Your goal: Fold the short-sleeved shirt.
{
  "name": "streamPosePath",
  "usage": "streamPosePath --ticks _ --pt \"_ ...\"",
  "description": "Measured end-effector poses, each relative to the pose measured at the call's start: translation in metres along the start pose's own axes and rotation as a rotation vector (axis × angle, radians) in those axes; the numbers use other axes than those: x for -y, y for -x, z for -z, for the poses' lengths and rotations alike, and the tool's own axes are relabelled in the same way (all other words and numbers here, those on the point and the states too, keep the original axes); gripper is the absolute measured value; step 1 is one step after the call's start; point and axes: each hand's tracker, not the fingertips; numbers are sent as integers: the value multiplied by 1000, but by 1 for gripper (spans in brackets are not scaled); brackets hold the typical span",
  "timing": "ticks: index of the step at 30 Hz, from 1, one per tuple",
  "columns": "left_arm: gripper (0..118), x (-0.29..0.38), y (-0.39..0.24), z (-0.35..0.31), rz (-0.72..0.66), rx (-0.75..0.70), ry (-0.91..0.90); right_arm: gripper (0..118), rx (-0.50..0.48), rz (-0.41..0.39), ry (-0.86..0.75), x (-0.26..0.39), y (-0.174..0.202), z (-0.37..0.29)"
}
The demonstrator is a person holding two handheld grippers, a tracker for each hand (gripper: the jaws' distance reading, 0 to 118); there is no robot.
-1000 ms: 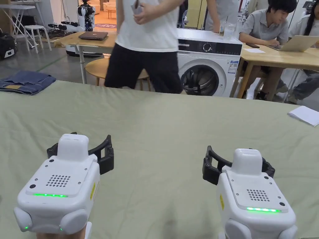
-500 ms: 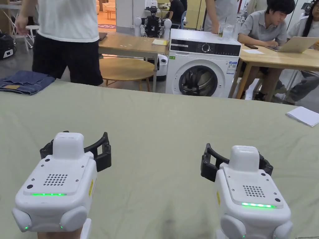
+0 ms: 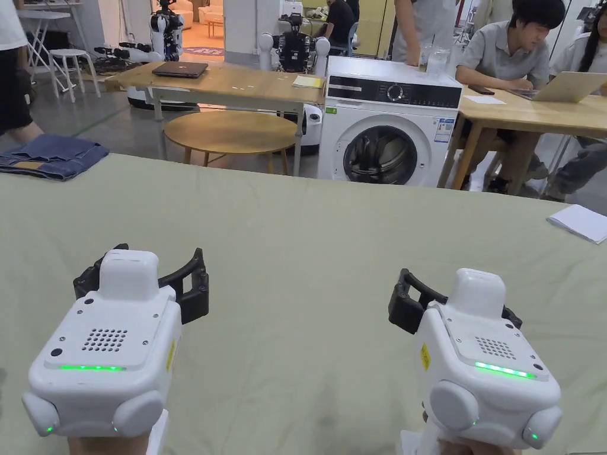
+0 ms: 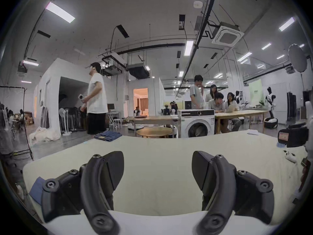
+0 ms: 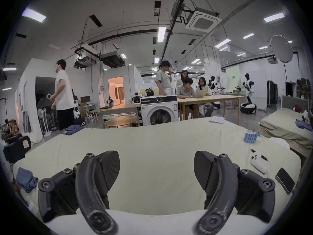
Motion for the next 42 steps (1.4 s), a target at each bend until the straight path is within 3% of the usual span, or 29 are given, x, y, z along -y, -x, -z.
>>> streamPosePath --ticks 10,17,28,35,42 --pt "84 -1 0 -5 -6 15 -9 95 -34 51 31 -8 6 -4" --pt "84 -4 -1 -5 -5 29 -14 95 -2 64 41 -11 12 -2" --pt "84 -2 1 -1 -5 24 0 95 54 6 37 -8 16 3" --pt "84 0 5 0 -14 21 24 95 65 16 61 -6 14 5" --pt "84 1 7 2 -23 13 36 95 88 -47 35 -3 21 4"
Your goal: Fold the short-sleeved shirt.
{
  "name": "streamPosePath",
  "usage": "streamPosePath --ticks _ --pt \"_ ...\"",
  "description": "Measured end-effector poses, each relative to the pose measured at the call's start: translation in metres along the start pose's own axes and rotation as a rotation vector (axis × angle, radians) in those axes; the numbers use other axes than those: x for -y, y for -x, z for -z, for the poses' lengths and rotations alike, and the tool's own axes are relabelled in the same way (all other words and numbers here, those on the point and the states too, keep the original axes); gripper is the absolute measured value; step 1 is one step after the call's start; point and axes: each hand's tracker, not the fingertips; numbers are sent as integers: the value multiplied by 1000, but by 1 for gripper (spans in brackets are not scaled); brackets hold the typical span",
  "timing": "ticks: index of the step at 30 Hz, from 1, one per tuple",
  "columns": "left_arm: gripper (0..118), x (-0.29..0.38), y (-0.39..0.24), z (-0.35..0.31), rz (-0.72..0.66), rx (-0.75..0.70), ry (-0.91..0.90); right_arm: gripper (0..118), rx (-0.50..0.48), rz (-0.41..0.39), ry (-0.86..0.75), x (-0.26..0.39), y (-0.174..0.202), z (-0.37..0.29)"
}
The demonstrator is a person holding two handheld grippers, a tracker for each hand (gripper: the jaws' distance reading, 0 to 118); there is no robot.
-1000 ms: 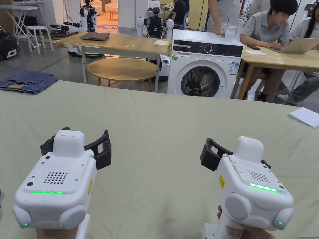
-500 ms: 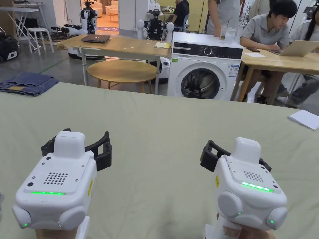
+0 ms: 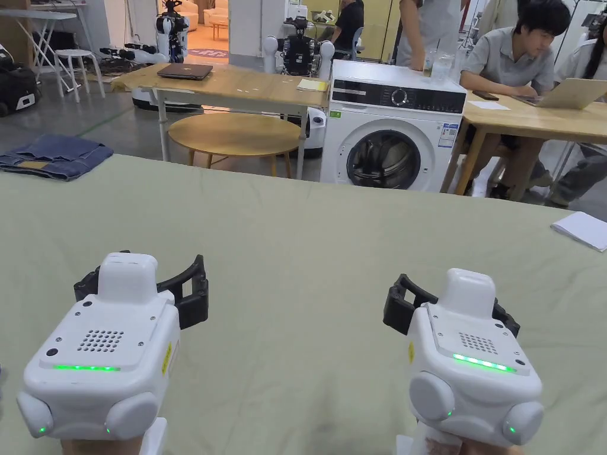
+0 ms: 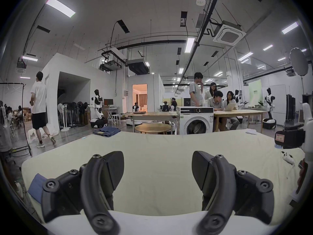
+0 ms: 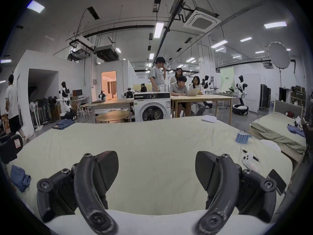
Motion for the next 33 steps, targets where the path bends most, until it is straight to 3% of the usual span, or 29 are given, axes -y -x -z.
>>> streamPosePath --ticks 19,27,29,33 --pt "84 4 -6 2 44 33 29 95 19 -50 6 0 2 7" --pt "84 5 -6 2 40 35 37 95 -117 -27 12 3 -8 2" --pt "84 5 -6 2 41 34 39 95 -160 16 -18 6 -12 0" --pt "84 5 -6 1 44 28 29 96 -92 -59 -28 8 -7 2"
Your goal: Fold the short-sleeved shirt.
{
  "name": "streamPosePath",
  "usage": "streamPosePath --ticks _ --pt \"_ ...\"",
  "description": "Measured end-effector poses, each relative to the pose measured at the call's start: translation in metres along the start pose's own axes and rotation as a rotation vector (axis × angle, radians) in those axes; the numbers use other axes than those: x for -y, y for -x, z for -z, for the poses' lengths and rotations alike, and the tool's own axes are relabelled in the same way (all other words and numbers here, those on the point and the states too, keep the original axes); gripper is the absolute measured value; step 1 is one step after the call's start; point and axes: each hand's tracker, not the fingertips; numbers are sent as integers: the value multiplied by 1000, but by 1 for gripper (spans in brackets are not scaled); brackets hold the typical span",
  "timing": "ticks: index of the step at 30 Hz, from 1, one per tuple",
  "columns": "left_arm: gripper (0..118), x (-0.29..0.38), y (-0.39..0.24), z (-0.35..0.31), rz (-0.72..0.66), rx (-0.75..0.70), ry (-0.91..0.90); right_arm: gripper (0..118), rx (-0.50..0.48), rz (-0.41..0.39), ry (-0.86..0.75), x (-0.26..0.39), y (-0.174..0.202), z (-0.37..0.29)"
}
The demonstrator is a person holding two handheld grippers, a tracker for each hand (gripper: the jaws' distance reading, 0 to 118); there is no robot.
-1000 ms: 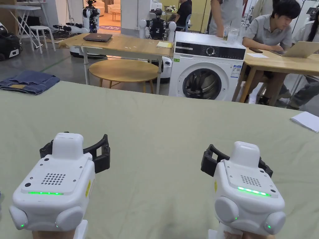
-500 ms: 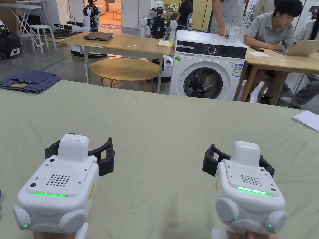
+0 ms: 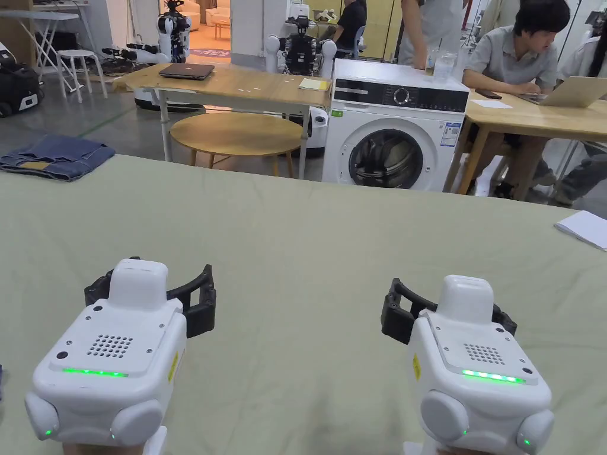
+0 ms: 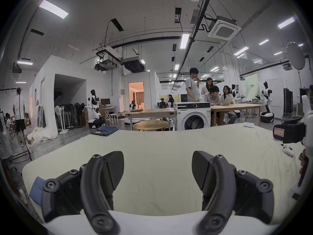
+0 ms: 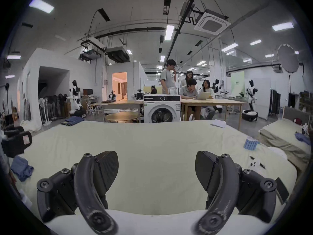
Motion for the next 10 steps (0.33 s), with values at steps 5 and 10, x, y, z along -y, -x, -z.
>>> streamPosePath --ticks 5,10 --pt "84 2 0 0 2 -3 -1 96 9 -27 0 4 -2 7" --pt "84 4 0 0 -3 -1 -9 95 27 -45 -44 10 -3 6"
